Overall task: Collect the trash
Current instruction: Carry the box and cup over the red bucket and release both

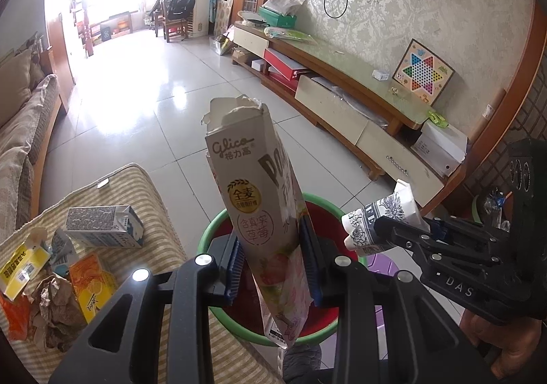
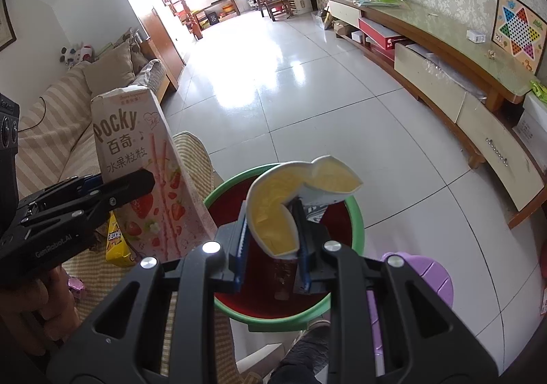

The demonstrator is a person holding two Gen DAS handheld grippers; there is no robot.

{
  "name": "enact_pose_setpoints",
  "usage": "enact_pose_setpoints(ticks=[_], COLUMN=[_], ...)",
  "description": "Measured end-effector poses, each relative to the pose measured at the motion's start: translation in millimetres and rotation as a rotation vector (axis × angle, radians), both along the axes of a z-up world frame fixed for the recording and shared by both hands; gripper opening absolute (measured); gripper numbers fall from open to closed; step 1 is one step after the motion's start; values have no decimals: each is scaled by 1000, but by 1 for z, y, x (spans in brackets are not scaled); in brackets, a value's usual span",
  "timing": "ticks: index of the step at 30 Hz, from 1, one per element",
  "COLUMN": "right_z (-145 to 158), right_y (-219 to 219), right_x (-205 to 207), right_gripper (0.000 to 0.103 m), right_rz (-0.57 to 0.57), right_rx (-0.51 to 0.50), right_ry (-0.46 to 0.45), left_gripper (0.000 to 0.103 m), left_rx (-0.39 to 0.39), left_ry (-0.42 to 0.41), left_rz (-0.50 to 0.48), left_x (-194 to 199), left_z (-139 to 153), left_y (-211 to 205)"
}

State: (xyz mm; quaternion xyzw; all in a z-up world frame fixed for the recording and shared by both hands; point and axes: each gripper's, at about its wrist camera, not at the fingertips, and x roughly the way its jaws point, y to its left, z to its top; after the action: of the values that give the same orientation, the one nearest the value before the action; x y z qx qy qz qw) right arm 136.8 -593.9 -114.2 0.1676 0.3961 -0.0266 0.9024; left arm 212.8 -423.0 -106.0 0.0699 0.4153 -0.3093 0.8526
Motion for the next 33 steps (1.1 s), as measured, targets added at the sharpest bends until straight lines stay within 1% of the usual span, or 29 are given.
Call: enact_pose_setpoints(ticks=[2,3,4,5,7,10,11,12,13,14,15,16,17,20,22,27,33], right_z=[-2,-3,-3,-3,-3,-2,-3,-2,-1,1,2,4,7,13,17,31,39], right_y=[-1,0,3,3,6,8,9,10,11,12,14,15,18,24,28,46,81], right_x=[2,2,3,4,7,11,11,12,12,12,11,10,9,8,7,2,-3], right_gripper=[24,24,24,24,24,24,26,31,47,58,65,78,83,90,97,98,98], right_rz=[7,10,10,12,15,22,23,22,20,18,17,14,11,11,5,6,18], right_rx=[-2,-3,-5,-4,-4,-10,-11,-12,-16,-19,-23,-29,-38,-63,-70,-90,-130], right_ry=[5,9,11,13,16,19,20,22,22,16,11,6,-4,-7,-8,-13,3], left_gripper=[32,37,47,59,70,75,78,78,81,86,89,93,94,95,95,95,95], left_rx=[4,4,-3,-9,-21,-31,-35,-37,-38,-36,-37,-40,-43,-54,-61,-78,-70], left_ry=[8,15,22,22,17,16,13,11,5,-3,-16,-33,-41,-55,-55,-61,-70], left_rz=[-1,-2,-4,-1,12,39,52,62,76,88,98,110,118,145,164,194,223], left_x=[1,2,3,2,1,4,4,5,6,6,5,3,2,0,-3,-16,-40], left_z=[-3,-4,-4,-4,-3,-2,0,1,4,6,9,13,17,25,30,41,47], left_y=[-2,-2,-2,-1,3,11,15,19,24,29,35,44,50,71,86,120,164])
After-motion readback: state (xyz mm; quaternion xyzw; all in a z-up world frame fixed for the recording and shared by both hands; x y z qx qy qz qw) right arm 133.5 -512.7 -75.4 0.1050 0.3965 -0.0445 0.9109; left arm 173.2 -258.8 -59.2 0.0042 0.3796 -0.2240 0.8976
